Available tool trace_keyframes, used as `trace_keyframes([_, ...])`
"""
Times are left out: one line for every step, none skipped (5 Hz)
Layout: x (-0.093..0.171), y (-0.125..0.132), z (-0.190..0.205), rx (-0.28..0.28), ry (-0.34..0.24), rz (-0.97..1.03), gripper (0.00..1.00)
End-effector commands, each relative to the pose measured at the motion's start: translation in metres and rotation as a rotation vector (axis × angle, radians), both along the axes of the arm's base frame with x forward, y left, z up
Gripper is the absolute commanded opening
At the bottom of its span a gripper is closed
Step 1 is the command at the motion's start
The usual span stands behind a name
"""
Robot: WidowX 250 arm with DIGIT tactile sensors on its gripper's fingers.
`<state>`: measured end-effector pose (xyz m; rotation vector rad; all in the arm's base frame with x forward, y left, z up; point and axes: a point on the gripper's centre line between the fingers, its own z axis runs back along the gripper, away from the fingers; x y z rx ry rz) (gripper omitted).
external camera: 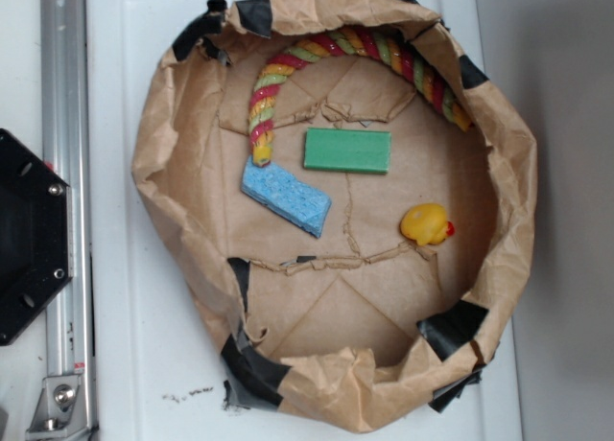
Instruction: Grab the yellow duck.
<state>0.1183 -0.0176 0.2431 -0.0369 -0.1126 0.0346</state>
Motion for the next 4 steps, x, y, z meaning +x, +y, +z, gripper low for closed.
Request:
trace_keyframes([0.000, 0.000, 0.000, 0.000, 0.000, 0.000, 1.00])
trace_keyframes([0.046, 0.031, -0.006, -0.009, -0.082, 0.069, 1.00])
trace_keyframes([0.086, 0.032, -0.014, 0.110, -0.123, 0.038, 1.00])
trace_keyframes([0.125, 0.020, -0.050, 0.183, -0.167, -0.045, 1.00])
